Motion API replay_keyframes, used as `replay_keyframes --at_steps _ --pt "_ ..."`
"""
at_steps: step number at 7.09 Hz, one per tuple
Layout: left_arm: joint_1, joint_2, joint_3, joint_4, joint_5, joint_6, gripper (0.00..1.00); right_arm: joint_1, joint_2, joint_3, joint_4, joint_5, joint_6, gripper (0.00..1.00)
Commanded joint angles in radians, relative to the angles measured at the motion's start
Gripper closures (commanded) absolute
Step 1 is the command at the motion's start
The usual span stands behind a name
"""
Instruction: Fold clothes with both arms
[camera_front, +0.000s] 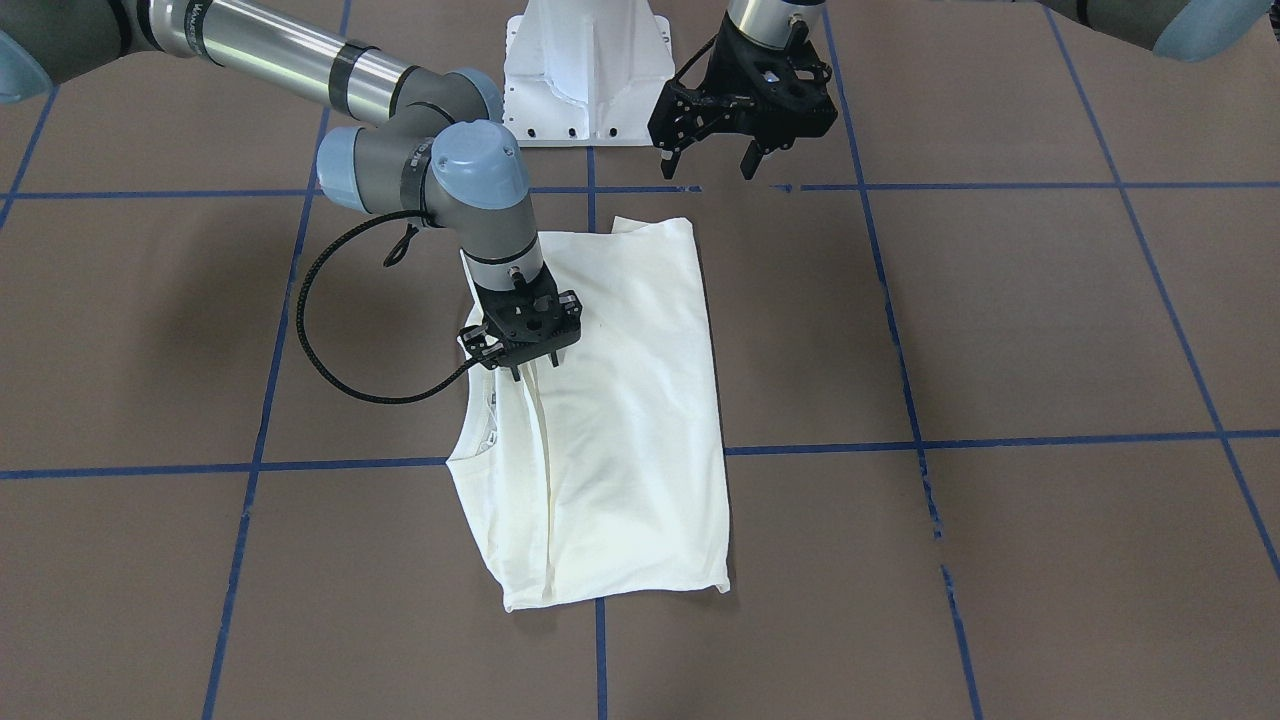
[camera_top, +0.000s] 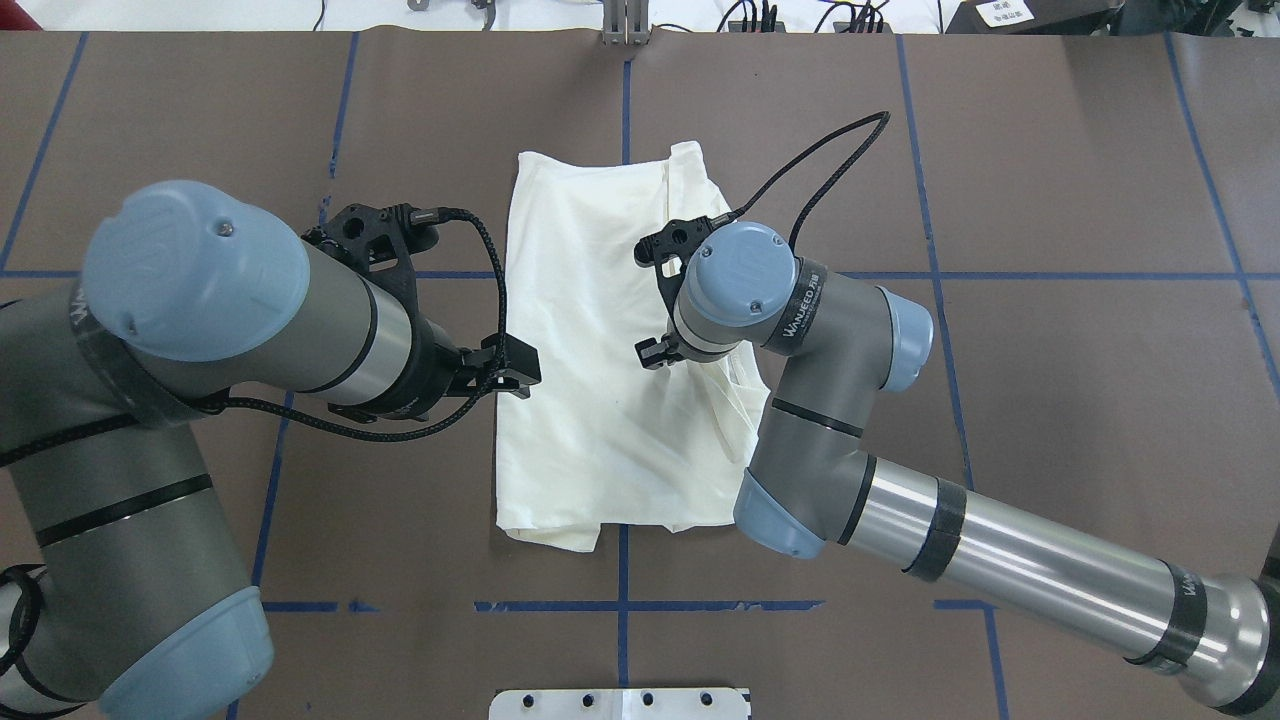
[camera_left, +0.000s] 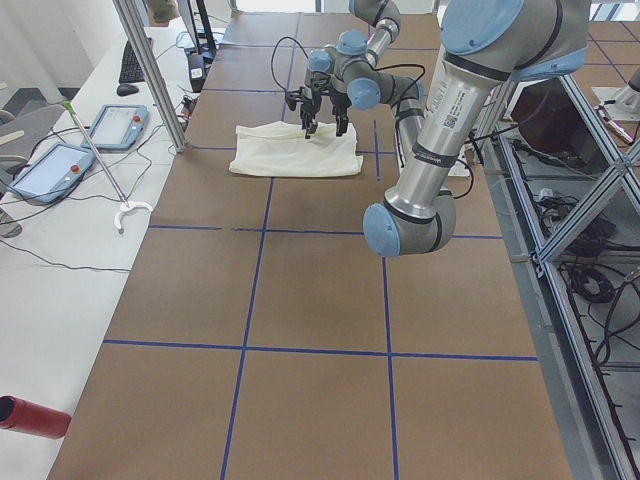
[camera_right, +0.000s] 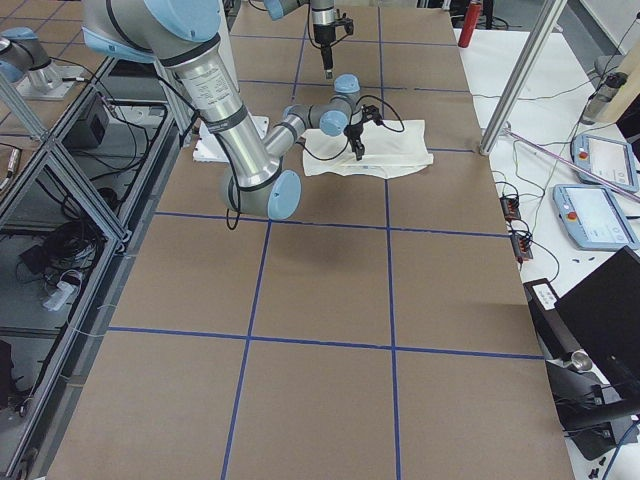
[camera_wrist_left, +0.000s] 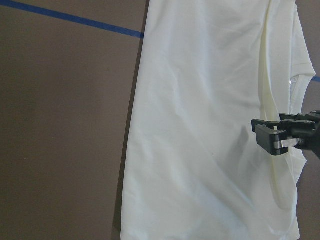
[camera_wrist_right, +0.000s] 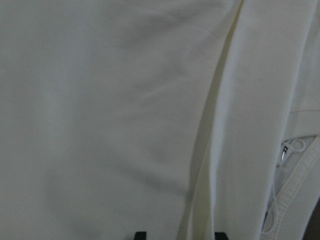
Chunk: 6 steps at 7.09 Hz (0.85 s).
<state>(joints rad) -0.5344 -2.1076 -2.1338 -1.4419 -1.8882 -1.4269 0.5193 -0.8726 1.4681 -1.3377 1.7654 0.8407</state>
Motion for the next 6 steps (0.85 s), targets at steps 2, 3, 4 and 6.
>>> replay_keyframes --at_steps 2,3,4,6 --pt "0.001 0.000 0.000 0.000 -0.002 -0.003 0.00 -0.001 -0.005 -0.002 -0.006 -0.001 -0.008 0.73" --pt "0.001 0.000 0.000 -0.002 0.000 -0.003 0.00 0.001 -0.006 -0.002 -0.008 -0.001 -0.009 0.86" --pt "0.002 0.000 0.000 -0.002 0.000 -0.003 0.00 0.001 -0.006 -0.002 -0.008 -0.001 -0.009 0.92" --pt "0.002 -0.002 0.000 -0.002 -0.002 -0.006 0.00 0.008 -0.006 0.000 -0.009 0.000 -0.011 1.00"
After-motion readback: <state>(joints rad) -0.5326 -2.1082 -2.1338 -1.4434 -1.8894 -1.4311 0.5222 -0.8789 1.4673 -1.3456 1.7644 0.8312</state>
